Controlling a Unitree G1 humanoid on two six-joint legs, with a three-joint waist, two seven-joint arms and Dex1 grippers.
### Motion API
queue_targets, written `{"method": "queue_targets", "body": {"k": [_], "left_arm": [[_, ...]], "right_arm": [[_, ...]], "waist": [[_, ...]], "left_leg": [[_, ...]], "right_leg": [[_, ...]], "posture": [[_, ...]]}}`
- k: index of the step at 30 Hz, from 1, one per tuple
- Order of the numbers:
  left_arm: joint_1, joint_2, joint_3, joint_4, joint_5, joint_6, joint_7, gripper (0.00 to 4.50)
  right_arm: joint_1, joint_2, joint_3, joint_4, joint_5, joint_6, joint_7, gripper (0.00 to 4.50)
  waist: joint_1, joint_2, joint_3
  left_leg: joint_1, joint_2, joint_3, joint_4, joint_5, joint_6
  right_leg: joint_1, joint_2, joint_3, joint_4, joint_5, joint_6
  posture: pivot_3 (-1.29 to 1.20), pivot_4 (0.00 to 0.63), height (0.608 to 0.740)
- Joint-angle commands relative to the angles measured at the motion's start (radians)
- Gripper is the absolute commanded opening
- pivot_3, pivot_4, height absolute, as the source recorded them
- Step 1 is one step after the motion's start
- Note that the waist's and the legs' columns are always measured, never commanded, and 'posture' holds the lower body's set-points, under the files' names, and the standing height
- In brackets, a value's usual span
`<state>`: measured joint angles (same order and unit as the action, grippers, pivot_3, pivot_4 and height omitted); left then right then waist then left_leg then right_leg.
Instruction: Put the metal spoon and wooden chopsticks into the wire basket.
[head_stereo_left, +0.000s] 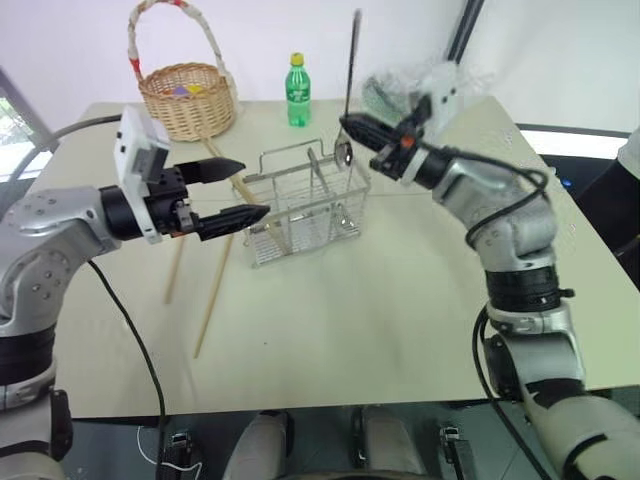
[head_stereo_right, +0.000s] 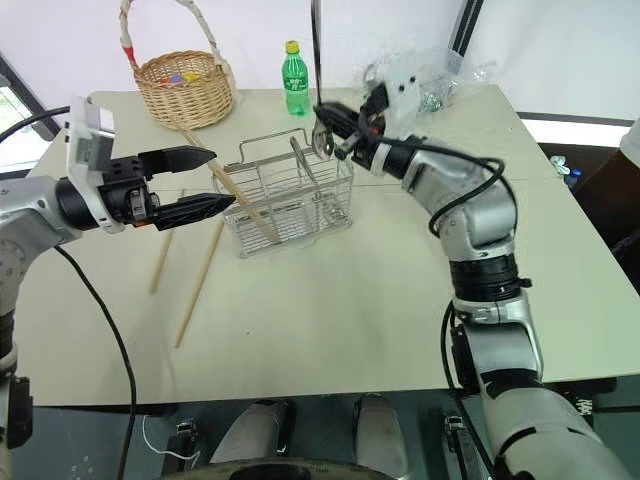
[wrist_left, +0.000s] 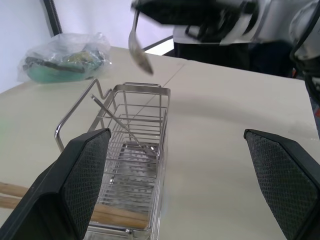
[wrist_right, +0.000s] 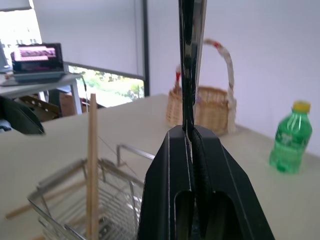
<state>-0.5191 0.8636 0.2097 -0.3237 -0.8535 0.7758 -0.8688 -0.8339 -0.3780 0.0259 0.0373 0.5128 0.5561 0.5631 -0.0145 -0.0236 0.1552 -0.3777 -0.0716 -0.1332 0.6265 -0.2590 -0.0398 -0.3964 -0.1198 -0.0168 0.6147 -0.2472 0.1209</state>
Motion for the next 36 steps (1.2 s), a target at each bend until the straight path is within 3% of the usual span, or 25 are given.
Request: {"method": "queue_targets", "body": {"k": [1, 4, 5, 6, 11, 15, 19, 23, 26, 31, 36], "left_arm": [[-0.015, 0.007, 0.023, -0.029, 0.005, -0.018, 0.000, 4.50], [-0.010, 0.007, 0.026, -0.034, 0.008, -0.018, 0.005, 4.50], [-0.007, 0.007, 0.027, -0.035, 0.009, -0.018, 0.006, 4.50], [-0.005, 0.007, 0.029, -0.037, 0.009, -0.018, 0.007, 4.50], [0.003, 0.006, 0.050, -0.037, 0.002, -0.011, 0.021, 4.50], [0.009, -0.006, 0.095, -0.007, 0.002, -0.006, 0.077, 4.50], [-0.029, -0.041, 0.182, 0.080, -0.017, 0.017, 0.200, 4.50], [-0.099, -0.058, 0.273, 0.234, -0.001, 0.022, 0.339, 4.50], [-0.142, -0.051, 0.273, 0.373, 0.070, 0.029, 0.435, 4.50], [-0.214, -0.044, 0.149, 0.586, 0.274, 0.002, 0.548, 4.50], [-0.353, -0.095, 0.044, 0.783, 0.371, 0.087, 0.581, 4.50]], "right_arm": [[0.024, 0.033, 0.000, -0.008, -0.007, 0.007, 0.002, 0.05], [0.068, 0.055, 0.009, -0.045, 0.010, 0.039, 0.020, 0.05], [0.076, 0.059, 0.010, -0.055, 0.008, 0.044, 0.021, 0.68], [0.079, 0.063, 0.008, -0.062, 0.005, 0.051, 0.013, 0.96], [0.057, 0.050, -0.033, -0.067, -0.025, 0.034, -0.021, 3.40], [0.030, -0.033, -0.111, -0.117, 0.045, 0.074, 0.037, 3.40], [0.057, -0.204, -0.179, -0.234, 0.177, 0.138, 0.235, 3.40], [0.198, -0.442, -0.250, -0.372, 0.276, 0.191, 0.462, 3.40], [0.352, -0.547, -0.287, -0.450, 0.288, 0.190, 0.538, 3.40], [0.514, -0.555, -0.330, -0.539, 0.293, 0.180, 0.496, 3.40], [0.567, -0.517, -0.336, -0.605, 0.325, 0.197, 0.416, 3.40]], "waist": [[-0.001, 0.000, 0.000], [-0.001, 0.000, 0.000], [-0.001, 0.000, 0.000], [-0.001, 0.000, 0.000], [-0.001, 0.000, 0.000], [0.003, 0.000, 0.000], [0.003, 0.000, 0.000], [0.004, -0.001, 0.000], [0.004, -0.003, -0.001], [0.005, -0.003, -0.001], [0.020, -0.009, -0.001]], "left_leg": [[0.000, 0.000, 0.000, 0.000, 0.000, 0.000], [0.001, 0.000, 0.000, 0.000, 0.000, 0.000], [0.001, 0.000, 0.000, 0.000, 0.000, 0.000], [0.001, 0.000, 0.000, 0.001, 0.000, 0.000], [0.002, 0.000, 0.000, 0.001, 0.000, 0.000], [0.001, 0.000, 0.000, 0.001, 0.000, 0.000], [0.001, 0.000, -0.001, 0.000, 0.000, 0.000], [0.002, 0.001, -0.001, 0.000, 0.000, 0.001], [0.002, 0.001, -0.001, 0.000, -0.001, 0.001], [0.003, 0.002, 0.002, 0.001, -0.001, 0.001], [0.001, 0.002, 0.000, 0.002, -0.001, 0.001]], "right_leg": [[0.000, 0.000, 0.000, 0.000, 0.000, 0.000], [0.001, 0.001, 0.000, 0.000, 0.000, 0.000], [0.001, 0.001, 0.000, 0.000, 0.000, 0.000], [0.001, 0.001, 0.000, 0.001, 0.000, 0.000], [0.001, 0.001, 0.000, 0.001, 0.000, 0.000], [0.001, 0.001, 0.000, 0.000, 0.000, 0.000], [0.003, 0.001, 0.000, -0.001, 0.000, 0.000], [0.004, 0.001, -0.002, -0.001, -0.001, 0.001], [0.006, 0.000, -0.003, -0.002, -0.001, 0.001], [0.005, 0.000, -0.001, -0.002, -0.001, 0.002], [0.004, 0.000, -0.001, -0.002, -0.001, 0.002]], "posture": [[0.00, 0.150, 0.674], [0.00, 0.150, 0.674], [0.00, 0.150, 0.674], [0.00, 0.150, 0.674], [0.00, 0.150, 0.674], [0.00, 0.150, 0.674], [0.00, 0.150, 0.674], [0.00, 0.150, 0.674], [0.00, 0.150, 0.674], [0.00, 0.150, 0.674], [0.00, 0.150, 0.674]]}}
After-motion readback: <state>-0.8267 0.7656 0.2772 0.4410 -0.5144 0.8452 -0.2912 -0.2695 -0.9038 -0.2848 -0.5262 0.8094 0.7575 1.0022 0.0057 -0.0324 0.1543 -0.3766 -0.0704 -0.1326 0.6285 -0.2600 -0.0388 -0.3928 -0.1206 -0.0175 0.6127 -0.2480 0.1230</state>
